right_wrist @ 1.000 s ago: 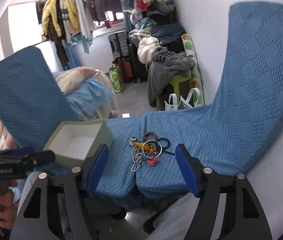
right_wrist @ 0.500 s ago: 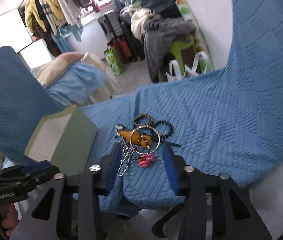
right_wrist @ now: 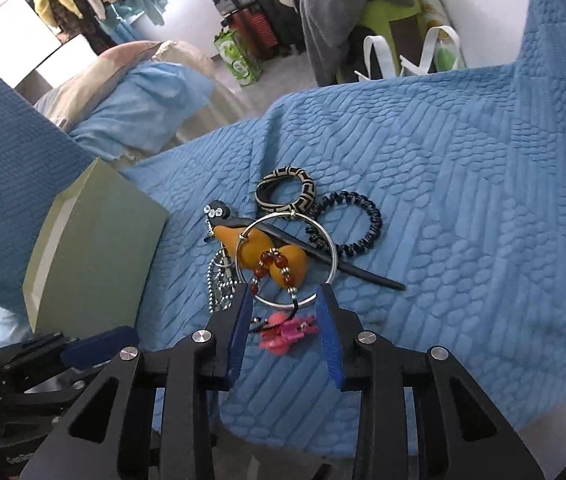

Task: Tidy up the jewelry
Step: 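Grasp the silver chain with the left tool while the right tool grasps the red beaded bracelet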

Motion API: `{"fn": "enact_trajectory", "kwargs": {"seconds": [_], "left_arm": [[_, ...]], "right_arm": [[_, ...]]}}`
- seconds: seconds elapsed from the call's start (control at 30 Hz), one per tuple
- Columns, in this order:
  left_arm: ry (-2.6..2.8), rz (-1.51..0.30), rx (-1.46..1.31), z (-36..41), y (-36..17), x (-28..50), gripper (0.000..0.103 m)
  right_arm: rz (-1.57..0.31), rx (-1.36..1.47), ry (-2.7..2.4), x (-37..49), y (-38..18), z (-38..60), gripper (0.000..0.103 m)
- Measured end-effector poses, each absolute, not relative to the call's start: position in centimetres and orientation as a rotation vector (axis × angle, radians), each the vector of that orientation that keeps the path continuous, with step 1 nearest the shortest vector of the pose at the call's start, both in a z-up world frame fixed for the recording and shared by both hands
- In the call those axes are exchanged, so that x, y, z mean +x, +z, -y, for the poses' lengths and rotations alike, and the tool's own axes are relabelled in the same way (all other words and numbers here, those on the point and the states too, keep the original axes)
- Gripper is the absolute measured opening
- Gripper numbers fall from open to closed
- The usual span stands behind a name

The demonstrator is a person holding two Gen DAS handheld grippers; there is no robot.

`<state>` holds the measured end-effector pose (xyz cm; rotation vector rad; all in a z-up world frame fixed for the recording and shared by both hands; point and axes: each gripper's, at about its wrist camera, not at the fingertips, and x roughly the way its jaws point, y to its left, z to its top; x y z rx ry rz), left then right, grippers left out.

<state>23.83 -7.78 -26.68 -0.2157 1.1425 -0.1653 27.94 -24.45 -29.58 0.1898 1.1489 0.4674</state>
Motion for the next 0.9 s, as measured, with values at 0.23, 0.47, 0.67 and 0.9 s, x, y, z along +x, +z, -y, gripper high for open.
{"fn": "enact_trajectory", "kwargs": {"seconds": [0.23,0.47,0.67,0.9], "left_arm": [[-0.165,-1.161,-0.199,8.2,-28.5,25.4,0.036],[-0.168,-1.164,-0.178,8.7,-29.9,26.2,0.036],[-0.163,-1.160,-0.139,9.2,-30.6,26.9,0.036],[-0.162,-1.131,-0.096,9.8,-30.8,27.7,0.036]], "right_arm": [[-1.183,0.231,0.472,28.3,-31.7,24.7,0.020],[-1.120,0.249,0.506,28.1,-30.4,25.0,0.004],[-1.027,0.284,0.511,27.9,-28.3,26.1,0.004],[-1.009,0.317,0.490,28.2,-27.9,26.7,0.004]]}}
